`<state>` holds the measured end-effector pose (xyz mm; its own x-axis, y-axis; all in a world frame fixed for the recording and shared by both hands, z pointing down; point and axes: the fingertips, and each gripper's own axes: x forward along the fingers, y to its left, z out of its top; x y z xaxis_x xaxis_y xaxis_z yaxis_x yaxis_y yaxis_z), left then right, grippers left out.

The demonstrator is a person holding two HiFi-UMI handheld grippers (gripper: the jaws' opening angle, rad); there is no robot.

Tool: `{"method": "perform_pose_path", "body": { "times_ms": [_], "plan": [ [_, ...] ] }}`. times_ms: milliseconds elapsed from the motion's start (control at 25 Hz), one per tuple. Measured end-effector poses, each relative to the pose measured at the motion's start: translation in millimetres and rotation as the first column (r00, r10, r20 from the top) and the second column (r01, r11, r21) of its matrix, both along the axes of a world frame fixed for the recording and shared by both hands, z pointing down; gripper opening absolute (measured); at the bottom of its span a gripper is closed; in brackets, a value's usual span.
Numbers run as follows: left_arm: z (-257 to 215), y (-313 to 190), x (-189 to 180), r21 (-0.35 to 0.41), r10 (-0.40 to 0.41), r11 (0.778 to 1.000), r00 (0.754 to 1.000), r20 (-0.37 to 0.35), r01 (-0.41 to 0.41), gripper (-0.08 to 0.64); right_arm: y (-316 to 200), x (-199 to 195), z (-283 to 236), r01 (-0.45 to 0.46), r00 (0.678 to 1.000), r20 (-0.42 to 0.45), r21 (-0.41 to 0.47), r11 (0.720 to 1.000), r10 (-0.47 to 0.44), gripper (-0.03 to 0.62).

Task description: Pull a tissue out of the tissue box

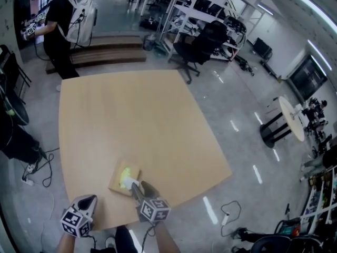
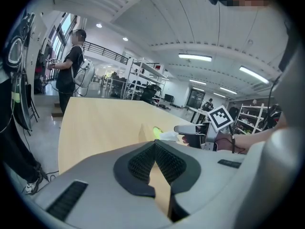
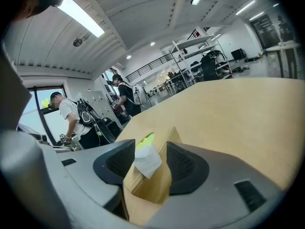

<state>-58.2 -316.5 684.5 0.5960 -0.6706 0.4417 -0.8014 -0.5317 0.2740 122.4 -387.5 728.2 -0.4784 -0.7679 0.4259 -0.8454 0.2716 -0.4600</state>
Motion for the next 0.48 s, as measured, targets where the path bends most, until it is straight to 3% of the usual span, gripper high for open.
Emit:
{"method": "perform_pose_path", "body": {
  "times_ms": [480],
  "plan": [
    [7,3,-6,-0.003,-0.016,1.0,1.0,0.002,0.016,0.008,3,-4,15,0.037,0.999,0.012,-0.015,0.999,-0.037,0.201]
  ]
}}
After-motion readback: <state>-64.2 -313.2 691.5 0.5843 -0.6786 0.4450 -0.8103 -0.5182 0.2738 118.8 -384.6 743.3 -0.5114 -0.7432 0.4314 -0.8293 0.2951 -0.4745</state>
